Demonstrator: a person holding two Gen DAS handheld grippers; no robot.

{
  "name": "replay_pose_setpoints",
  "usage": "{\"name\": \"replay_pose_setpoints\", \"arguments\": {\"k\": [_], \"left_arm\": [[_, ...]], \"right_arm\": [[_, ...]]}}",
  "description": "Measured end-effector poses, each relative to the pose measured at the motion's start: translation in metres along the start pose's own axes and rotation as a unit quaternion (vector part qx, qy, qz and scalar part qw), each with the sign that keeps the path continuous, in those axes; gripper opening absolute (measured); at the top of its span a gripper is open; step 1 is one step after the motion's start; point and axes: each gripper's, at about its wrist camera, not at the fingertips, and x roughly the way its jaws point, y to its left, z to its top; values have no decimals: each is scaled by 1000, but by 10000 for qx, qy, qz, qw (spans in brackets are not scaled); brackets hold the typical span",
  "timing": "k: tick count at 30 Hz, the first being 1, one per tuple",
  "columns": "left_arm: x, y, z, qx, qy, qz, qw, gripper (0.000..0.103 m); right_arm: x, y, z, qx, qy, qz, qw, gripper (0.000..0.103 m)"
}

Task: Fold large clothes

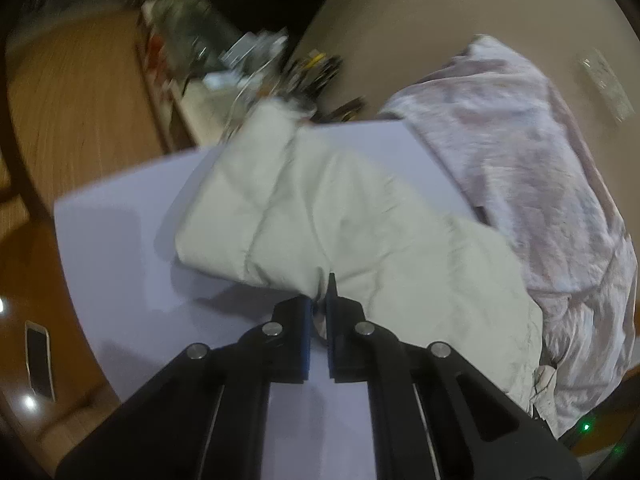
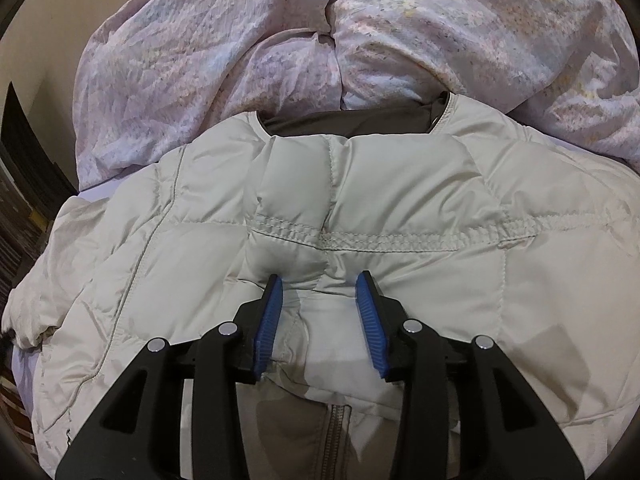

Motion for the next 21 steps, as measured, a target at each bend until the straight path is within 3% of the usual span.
{"name": "replay_pose_setpoints", "arguments": {"k": [5, 9, 14, 21], "left_arm": [[-36, -67, 10, 754, -398, -578, 9947, 5], [-55, -137, -1, 1492, -404, -1161, 9811, 5], [-57, -225, -46, 2326, -5, -1860, 9546, 5], [-55, -293, -108, 3102, 327, -2320, 9214, 5]], "right_arm": [[-1, -2, 0, 83, -22, 128, 9999, 44], [-1, -5, 0, 140, -20, 220, 9997, 44], [-2, -6, 0, 171, -5, 253, 9995, 44], [-1, -7, 0, 166, 33, 246, 9996, 44]]}}
